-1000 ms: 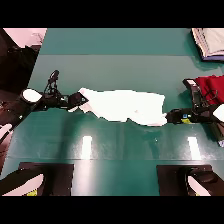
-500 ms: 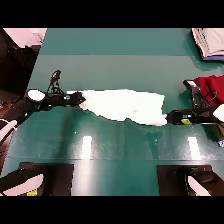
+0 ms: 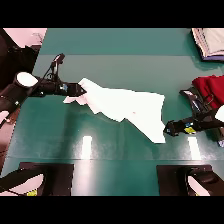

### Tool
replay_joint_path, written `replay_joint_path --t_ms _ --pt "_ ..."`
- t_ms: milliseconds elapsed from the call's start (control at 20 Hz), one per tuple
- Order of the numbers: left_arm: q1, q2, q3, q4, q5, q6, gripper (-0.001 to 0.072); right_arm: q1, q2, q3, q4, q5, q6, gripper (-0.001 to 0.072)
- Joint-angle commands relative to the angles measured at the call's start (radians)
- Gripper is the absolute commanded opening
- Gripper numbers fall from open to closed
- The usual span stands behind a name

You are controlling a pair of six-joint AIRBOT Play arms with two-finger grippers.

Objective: Fold the shirts.

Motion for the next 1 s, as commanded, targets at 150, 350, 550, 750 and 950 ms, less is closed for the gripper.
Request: replay_joint_path --t_ms 150,350,550,750,950 --pt "0.0 0.001 0.05 0.035 -0.093 0.005 0.0025 -0.162 -0.138 0.0 0.018 -0.287 -0.023 0.0553" --pt "0.0 0.001 0.05 0.035 -0.116 0.005 0.0025 -0.196 -0.314 0.002 0.138 -0.454 -0.093 0.0553" --pt "0.0 0.001 0.05 0.035 -0.115 0.005 0.0025 -0.151 -0.47 0.093 0.133 -0.494 -0.102 0.0552" --pt "0.0 0.001 0.05 0.035 -0.118 0.005 0.0025 -0.138 -0.593 0.226 0.128 -0.484 -0.101 0.0425" --pt "0.0 0.001 0.053 0.035 -0.154 -0.02 0.0025 -0.145 -0.623 0.315 0.127 -0.428 -0.101 0.0012"
